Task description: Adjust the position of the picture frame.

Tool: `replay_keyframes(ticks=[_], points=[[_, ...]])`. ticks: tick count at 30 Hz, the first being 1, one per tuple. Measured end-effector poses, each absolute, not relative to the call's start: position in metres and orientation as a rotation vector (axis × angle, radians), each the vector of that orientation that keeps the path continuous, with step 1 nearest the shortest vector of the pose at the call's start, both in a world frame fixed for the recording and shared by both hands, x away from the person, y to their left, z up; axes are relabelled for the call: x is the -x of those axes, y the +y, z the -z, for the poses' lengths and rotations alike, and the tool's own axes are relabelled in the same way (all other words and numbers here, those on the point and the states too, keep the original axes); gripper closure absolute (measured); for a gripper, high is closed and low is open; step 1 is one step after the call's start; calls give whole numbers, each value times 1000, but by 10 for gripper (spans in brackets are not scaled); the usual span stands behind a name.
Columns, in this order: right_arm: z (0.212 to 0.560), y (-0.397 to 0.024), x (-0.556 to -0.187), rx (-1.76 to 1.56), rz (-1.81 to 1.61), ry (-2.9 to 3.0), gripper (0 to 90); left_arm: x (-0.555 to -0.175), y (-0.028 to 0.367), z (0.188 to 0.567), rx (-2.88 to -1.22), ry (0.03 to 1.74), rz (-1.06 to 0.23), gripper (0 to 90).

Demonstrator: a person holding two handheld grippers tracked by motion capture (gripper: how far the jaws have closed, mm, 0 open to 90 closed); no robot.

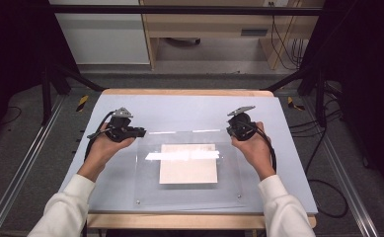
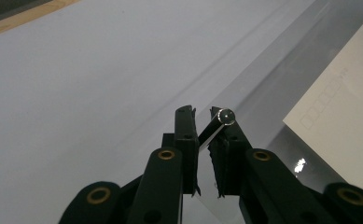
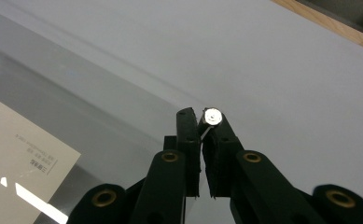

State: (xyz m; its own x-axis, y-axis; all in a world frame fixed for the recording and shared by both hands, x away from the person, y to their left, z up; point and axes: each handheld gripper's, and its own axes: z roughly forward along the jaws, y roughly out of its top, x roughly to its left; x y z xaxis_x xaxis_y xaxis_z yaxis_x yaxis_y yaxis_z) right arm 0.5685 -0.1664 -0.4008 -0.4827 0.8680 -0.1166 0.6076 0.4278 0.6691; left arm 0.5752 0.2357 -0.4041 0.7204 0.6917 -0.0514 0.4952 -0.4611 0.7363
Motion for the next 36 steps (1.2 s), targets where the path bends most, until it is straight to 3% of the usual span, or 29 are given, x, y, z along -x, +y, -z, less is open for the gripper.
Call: replay_keyframes(ticks=[36], points=[[438, -178, -570, -1316, -783, 2267, 856, -590, 215, 434, -2183, 1017, -370, 827]])
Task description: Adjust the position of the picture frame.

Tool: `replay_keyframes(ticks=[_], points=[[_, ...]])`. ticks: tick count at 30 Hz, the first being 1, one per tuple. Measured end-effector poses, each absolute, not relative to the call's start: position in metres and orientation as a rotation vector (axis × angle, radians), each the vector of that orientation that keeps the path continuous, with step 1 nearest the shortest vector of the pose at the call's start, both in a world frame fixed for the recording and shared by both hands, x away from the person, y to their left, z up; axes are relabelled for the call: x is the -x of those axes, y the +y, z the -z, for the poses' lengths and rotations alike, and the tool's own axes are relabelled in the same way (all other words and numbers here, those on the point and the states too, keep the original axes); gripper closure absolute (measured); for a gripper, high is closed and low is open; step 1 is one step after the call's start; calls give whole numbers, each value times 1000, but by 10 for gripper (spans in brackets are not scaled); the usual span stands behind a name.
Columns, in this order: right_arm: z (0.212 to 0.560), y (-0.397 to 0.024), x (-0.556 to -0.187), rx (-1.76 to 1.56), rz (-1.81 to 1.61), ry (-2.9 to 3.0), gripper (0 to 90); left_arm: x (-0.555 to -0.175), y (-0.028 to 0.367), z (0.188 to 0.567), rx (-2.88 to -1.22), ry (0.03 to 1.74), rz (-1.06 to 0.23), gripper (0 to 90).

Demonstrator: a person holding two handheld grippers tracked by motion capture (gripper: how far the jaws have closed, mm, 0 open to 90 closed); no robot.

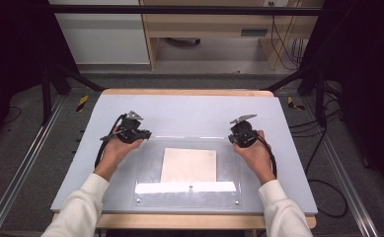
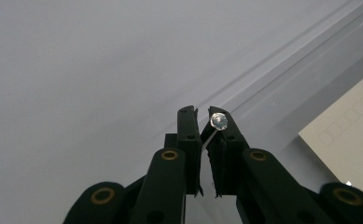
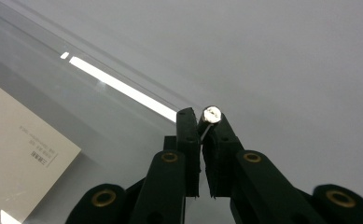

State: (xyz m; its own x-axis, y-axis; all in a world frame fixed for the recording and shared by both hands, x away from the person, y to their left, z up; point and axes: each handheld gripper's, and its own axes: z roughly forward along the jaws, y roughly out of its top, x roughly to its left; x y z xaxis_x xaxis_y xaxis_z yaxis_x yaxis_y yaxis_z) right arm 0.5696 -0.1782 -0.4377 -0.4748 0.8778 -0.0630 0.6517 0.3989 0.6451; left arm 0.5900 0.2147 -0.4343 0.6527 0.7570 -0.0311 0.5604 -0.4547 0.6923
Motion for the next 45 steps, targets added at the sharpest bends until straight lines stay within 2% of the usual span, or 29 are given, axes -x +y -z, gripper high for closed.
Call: replay_keyframes(ticks=[13, 35, 37, 38, 40, 45], points=[[443, -175, -576, -1357, -807, 2232, 855, -585, 210, 441, -2116, 1125, -453, 836], [456, -178, -577, -1370, -846, 2201, 844, -583, 206, 456, -2065, 1177, -514, 837], [454, -181, -574, -1370, -893, 2178, 767, -581, 206, 456, -2046, 1193, -537, 798], [451, -183, -569, -1338, -928, 2146, 711, -578, 207, 456, -2047, 1192, -595, 715], [447, -187, -564, -1332, -954, 2109, 658, -573, 211, 454, -1981, 1206, -610, 605], [443, -190, -556, -1276, -996, 2053, 634, -563, 214, 447, -1919, 1174, -679, 418]])
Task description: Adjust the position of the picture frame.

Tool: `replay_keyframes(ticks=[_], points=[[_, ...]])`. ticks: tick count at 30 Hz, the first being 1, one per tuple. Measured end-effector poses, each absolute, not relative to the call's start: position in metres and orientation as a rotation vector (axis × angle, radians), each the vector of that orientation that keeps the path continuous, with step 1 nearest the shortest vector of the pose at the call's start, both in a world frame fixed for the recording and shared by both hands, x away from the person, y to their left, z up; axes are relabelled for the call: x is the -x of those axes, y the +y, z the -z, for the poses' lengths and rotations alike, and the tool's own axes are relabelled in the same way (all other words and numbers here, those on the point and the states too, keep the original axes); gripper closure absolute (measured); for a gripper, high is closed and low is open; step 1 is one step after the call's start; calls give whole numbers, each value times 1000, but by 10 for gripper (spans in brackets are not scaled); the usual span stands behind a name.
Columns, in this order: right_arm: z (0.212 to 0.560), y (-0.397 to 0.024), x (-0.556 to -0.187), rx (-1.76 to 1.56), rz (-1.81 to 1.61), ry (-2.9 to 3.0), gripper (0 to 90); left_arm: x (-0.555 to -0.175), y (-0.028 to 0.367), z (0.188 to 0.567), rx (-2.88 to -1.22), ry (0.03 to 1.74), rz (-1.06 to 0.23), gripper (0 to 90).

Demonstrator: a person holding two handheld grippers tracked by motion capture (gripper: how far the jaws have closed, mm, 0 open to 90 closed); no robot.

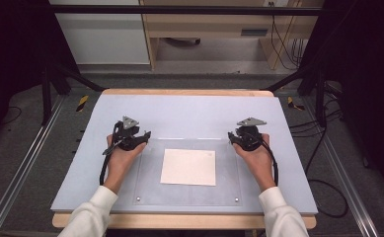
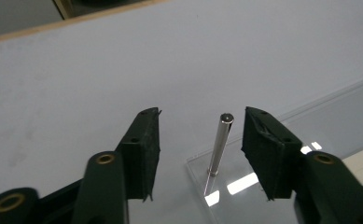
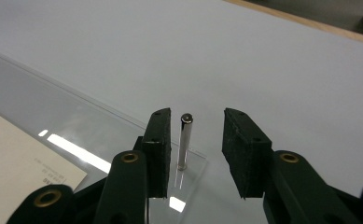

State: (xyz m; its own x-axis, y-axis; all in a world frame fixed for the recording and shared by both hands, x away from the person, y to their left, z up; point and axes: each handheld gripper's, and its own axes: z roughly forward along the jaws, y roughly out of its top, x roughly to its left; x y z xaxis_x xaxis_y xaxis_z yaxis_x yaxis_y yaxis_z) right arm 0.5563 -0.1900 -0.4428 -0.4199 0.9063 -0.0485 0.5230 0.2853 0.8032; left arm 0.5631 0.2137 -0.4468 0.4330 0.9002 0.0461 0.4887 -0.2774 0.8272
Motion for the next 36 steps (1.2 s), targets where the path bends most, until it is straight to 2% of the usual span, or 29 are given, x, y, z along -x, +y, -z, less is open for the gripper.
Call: replay_keyframes(ticks=[4, 9, 10, 11, 12, 16, 21, 25, 31, 36], points=[[442, -185, -554, -1219, -1000, 2042, 676, -557, 216, 443, -1920, 1159, -695, 419], [447, -178, -558, -1231, -982, 2052, 735, -552, 216, 443, -1908, 1136, -702, 368], [449, -177, -559, -1236, -968, 2051, 799, -550, 215, 443, -1915, 1125, -700, 408], [449, -177, -559, -1239, -963, 2044, 841, -549, 213, 443, -1924, 1112, -690, 412], [448, -178, -560, -1242, -955, 2039, 847, -549, 213, 443, -1924, 1112, -690, 428], [448, -179, -560, -1261, -974, 2039, 852, -548, 210, 442, -1923, 1109, -696, 497], [448, -177, -560, -1275, -973, 2030, 848, -553, 203, 444, -1911, 1113, -716, 643], [447, -178, -559, -1264, -986, 2019, 796, -557, 200, 446, -1908, 1134, -712, 688], [444, -176, -558, -1255, -969, 2010, 849, -561, 200, 448, -1907, 1181, -707, 828], [443, -176, -558, -1265, -958, 2017, 853, -561, 200, 448, -1921, 1175, -704, 843]])
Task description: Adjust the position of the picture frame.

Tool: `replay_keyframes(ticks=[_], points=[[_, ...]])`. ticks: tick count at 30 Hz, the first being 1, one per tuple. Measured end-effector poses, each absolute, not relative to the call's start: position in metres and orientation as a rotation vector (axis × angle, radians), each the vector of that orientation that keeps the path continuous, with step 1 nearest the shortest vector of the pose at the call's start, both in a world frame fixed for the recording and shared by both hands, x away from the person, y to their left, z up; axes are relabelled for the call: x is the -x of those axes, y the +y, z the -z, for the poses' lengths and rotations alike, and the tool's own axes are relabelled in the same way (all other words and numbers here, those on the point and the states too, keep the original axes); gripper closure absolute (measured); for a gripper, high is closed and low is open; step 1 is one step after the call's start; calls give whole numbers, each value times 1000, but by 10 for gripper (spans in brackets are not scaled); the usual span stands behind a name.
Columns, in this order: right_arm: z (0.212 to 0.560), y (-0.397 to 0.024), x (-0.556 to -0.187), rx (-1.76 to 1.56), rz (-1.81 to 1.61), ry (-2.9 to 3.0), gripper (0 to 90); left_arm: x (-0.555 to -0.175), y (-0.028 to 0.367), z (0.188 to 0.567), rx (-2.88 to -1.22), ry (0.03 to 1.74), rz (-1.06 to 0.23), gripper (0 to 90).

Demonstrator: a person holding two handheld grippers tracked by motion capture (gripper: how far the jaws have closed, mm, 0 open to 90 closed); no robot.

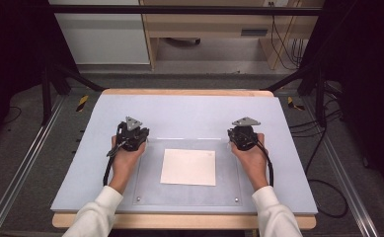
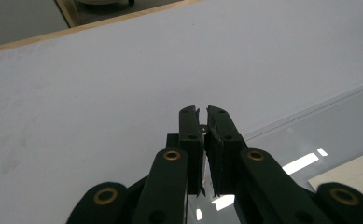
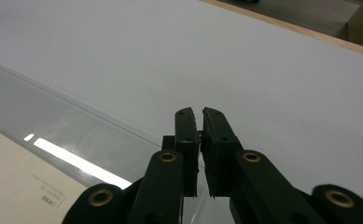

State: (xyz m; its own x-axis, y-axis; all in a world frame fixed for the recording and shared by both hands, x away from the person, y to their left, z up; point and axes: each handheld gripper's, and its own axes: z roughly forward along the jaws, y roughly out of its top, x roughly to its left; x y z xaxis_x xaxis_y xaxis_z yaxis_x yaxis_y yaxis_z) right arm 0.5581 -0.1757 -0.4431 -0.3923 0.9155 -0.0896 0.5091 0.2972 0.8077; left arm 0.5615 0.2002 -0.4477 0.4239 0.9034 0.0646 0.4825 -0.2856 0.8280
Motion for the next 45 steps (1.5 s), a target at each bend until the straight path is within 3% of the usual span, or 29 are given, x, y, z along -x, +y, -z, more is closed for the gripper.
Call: replay_keyframes(ticks=[24, 38, 43, 45], points=[[427, -173, -590, -1448, -858, 2148, 860, -594, 208, 434, -2046, 1210, -485, 852], [427, -176, -592, -1441, -877, 2157, 850, -600, 211, 433, -2058, 1212, -437, 852], [422, -173, -585, -1369, -858, 2129, 756, -602, 210, 432, -2076, 1212, -424, 853], [416, -176, -573, -1302, -871, 2099, 650, -603, 211, 431, -2080, 1211, -420, 852]])
